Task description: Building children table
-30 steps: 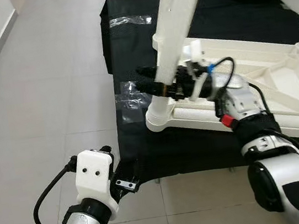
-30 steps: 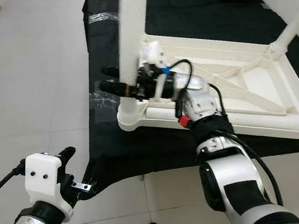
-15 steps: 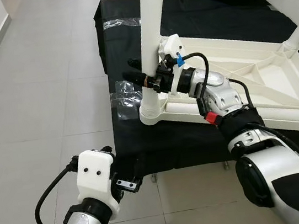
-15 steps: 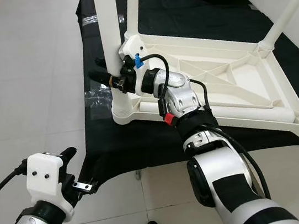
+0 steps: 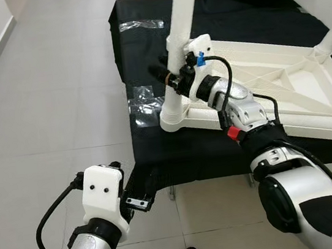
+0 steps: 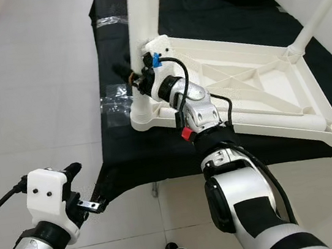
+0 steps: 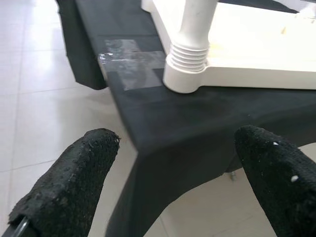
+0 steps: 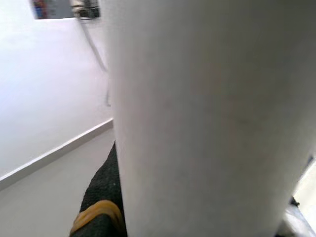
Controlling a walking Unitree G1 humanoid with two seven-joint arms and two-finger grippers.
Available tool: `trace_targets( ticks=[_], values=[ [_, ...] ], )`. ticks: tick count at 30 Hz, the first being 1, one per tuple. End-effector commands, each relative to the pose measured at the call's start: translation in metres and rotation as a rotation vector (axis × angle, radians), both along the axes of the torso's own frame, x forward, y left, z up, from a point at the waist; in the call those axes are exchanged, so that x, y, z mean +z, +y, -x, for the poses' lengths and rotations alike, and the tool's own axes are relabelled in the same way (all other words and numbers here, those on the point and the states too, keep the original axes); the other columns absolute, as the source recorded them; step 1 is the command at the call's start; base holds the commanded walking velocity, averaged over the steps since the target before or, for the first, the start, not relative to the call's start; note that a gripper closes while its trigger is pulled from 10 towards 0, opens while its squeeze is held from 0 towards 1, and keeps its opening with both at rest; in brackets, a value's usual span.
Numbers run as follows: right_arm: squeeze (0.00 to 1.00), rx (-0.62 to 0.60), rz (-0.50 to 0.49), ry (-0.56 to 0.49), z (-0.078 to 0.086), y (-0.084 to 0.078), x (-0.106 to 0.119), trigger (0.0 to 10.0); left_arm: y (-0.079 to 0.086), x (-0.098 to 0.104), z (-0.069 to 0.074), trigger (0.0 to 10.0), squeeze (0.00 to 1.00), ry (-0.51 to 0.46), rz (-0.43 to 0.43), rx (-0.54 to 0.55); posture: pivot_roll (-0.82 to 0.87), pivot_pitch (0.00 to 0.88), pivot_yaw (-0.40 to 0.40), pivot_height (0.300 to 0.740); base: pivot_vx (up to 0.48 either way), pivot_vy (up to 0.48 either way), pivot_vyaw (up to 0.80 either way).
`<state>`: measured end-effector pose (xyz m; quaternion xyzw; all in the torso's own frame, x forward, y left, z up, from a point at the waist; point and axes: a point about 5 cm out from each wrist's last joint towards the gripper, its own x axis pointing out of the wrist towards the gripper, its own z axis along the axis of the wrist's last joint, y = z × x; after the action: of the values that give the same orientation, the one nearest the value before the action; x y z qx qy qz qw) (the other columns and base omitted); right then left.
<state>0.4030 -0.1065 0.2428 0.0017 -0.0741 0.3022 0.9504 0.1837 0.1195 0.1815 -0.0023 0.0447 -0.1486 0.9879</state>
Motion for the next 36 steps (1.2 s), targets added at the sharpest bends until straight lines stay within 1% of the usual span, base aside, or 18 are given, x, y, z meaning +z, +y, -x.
trace_targets(
  ticks=[1,4,7,9,10,12,13,14,16,17,20,22,27,30,32,33,34,36],
  values=[
    [0.00,-0.113,0.049,0.260,0.004,-0.019,-0.064,10.0,-0.001,-0.002,0.000,10.0,0.00,0.007,-0.003,-0.011,0.14,0.250,-0.139,0.740,0.000,0.000,0.00],
    [0.00,-0.223,0.005,0.252,0.004,-0.023,-0.065,10.0,0.000,-0.003,0.000,10.0,0.00,0.008,-0.005,-0.008,0.14,0.250,-0.138,0.740,0.000,0.000,0.00],
    [0.00,-0.250,-0.006,0.249,0.004,-0.024,-0.065,10.0,0.001,-0.003,0.000,10.0,0.00,0.008,-0.006,-0.007,0.14,0.250,-0.138,0.740,0.000,0.000,0.00],
    [0.00,-0.358,-0.014,0.275,0.005,-0.022,-0.070,10.0,0.001,-0.003,-0.001,10.0,0.00,0.007,-0.009,-0.009,0.14,0.249,-0.134,0.740,0.000,0.000,0.00],
    [0.00,-0.358,-0.014,0.275,0.005,-0.022,-0.070,10.0,0.001,-0.003,-0.001,10.0,0.00,0.007,-0.009,-0.009,0.14,0.249,-0.134,0.740,0.000,0.000,0.00],
    [0.00,-0.461,-0.030,0.295,0.006,-0.021,-0.073,10.0,0.001,-0.003,-0.002,10.0,0.00,0.006,-0.009,-0.011,0.14,0.251,-0.130,0.740,0.000,0.000,0.00],
    [0.00,-0.461,-0.030,0.295,0.006,-0.021,-0.073,10.0,0.001,-0.003,-0.002,10.0,0.00,0.006,-0.009,-0.011,0.14,0.251,-0.130,0.740,0.000,0.000,0.00],
    [0.00,-0.590,-0.009,0.304,0.007,-0.022,-0.075,10.0,0.001,-0.002,-0.002,10.0,0.00,0.002,-0.011,-0.012,0.14,0.249,-0.130,0.740,0.000,0.000,0.00],
    [0.00,-0.740,-0.031,0.314,0.007,-0.024,-0.074,10.0,0.002,-0.002,-0.002,10.0,0.00,0.002,-0.013,-0.014,0.14,0.251,-0.129,0.740,0.000,0.000,0.00],
    [0.00,-0.740,-0.031,0.314,0.007,-0.024,-0.074,10.0,0.002,-0.002,-0.002,10.0,0.00,0.002,-0.013,-0.014,0.14,0.251,-0.129,0.740,0.000,0.000,0.00],
    [0.00,-0.908,-0.111,0.343,0.007,-0.028,-0.072,10.0,0.002,-0.003,-0.003,10.0,0.00,0.002,-0.013,-0.015,0.14,0.253,-0.131,0.740,0.000,0.000,0.00],
    [0.00,-0.937,-0.134,0.349,0.007,-0.029,-0.071,10.0,0.002,-0.003,-0.002,10.0,0.00,0.002,-0.013,-0.015,0.14,0.253,-0.131,0.740,0.000,0.000,0.00],
    [0.00,-1.123,-0.239,0.377,0.010,-0.029,-0.062,10.0,0.003,-0.003,-0.002,10.0,0.00,0.003,-0.013,-0.014,0.14,0.245,-0.129,0.740,0.000,0.000,0.00],
    [0.00,-1.158,-0.245,0.376,0.010,-0.030,-0.061,10.0,0.003,-0.004,-0.002,10.0,0.00,0.003,-0.014,-0.015,0.14,0.243,-0.128,0.740,0.000,0.000,0.00],
    [0.00,-1.211,-0.253,0.390,0.012,-0.031,-0.061,10.0,0.003,-0.004,-0.002,10.0,0.00,0.002,-0.014,-0.015,0.14,0.243,-0.128,0.740,0.000,0.000,0.00],
    [0.00,-1.272,-0.248,0.394,0.013,-0.033,-0.060,10.0,0.002,-0.003,-0.003,10.0,0.00,0.000,-0.013,-0.016,0.14,0.243,-0.128,0.740,0.000,0.000,0.00],
    [0.00,-1.272,-0.248,0.394,0.013,-0.033,-0.060,10.0,0.002,-0.003,-0.003,10.0,0.00,0.000,-0.013,-0.016,0.14,0.243,-0.128,0.740,0.000,0.000,0.00],
    [0.00,-1.434,-0.294,0.410,0.020,-0.040,-0.061,10.0,0.002,-0.003,-0.003,10.0,0.00,-0.003,-0.014,-0.017,0.15,0.240,-0.129,0.740,0.000,0.000,0.00]
  ],
)
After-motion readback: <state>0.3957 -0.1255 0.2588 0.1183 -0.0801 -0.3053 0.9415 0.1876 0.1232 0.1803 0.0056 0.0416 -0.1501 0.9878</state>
